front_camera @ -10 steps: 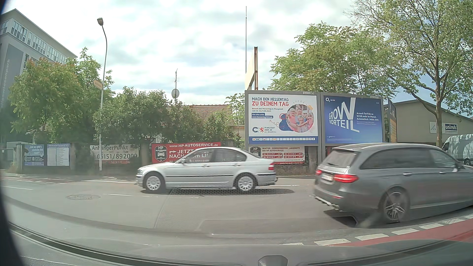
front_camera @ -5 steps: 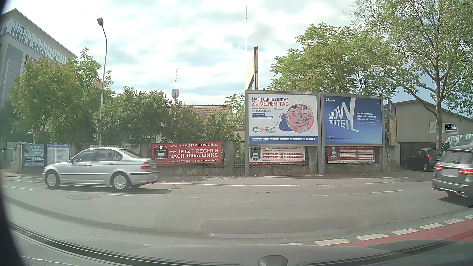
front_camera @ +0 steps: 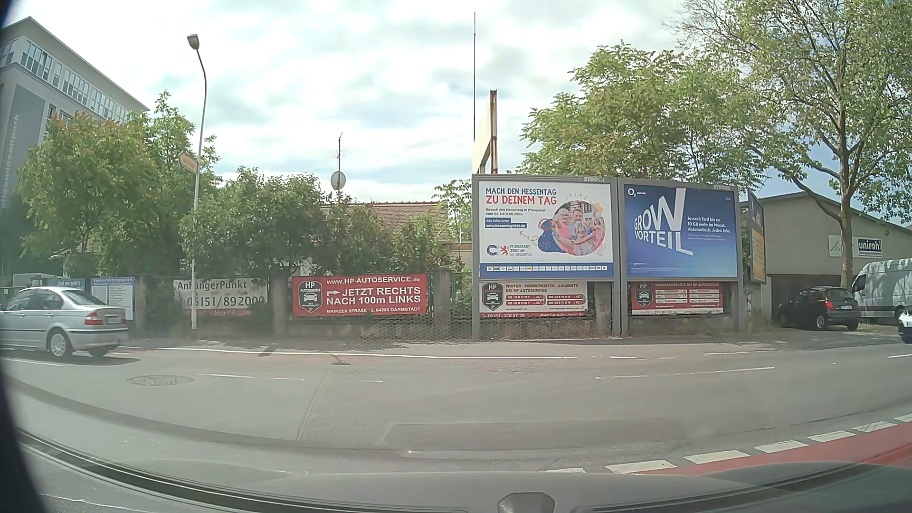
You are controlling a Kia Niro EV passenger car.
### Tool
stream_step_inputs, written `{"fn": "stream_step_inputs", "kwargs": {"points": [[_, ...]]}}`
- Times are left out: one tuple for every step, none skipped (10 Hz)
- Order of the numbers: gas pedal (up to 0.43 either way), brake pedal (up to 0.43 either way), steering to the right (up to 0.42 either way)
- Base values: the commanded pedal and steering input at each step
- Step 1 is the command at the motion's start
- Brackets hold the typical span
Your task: Follow the waypoints while adhering to traffic rules and regulations
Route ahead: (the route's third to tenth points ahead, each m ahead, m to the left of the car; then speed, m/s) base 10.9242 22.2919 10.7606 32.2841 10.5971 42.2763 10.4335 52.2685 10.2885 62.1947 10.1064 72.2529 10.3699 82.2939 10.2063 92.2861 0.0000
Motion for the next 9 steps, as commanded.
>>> {"fn": "stream_step_inputs", "kwargs": {"points": [[0.000,0.177,-0.212],[0.000,0.177,-0.212],[0.000,0.171,-0.212],[0.000,0.177,-0.212],[0.000,0.171,-0.212],[0.000,0.177,-0.212],[0.000,0.171,-0.212],[0.000,0.171,-0.212],[0.000,0.171,-0.212]]}}
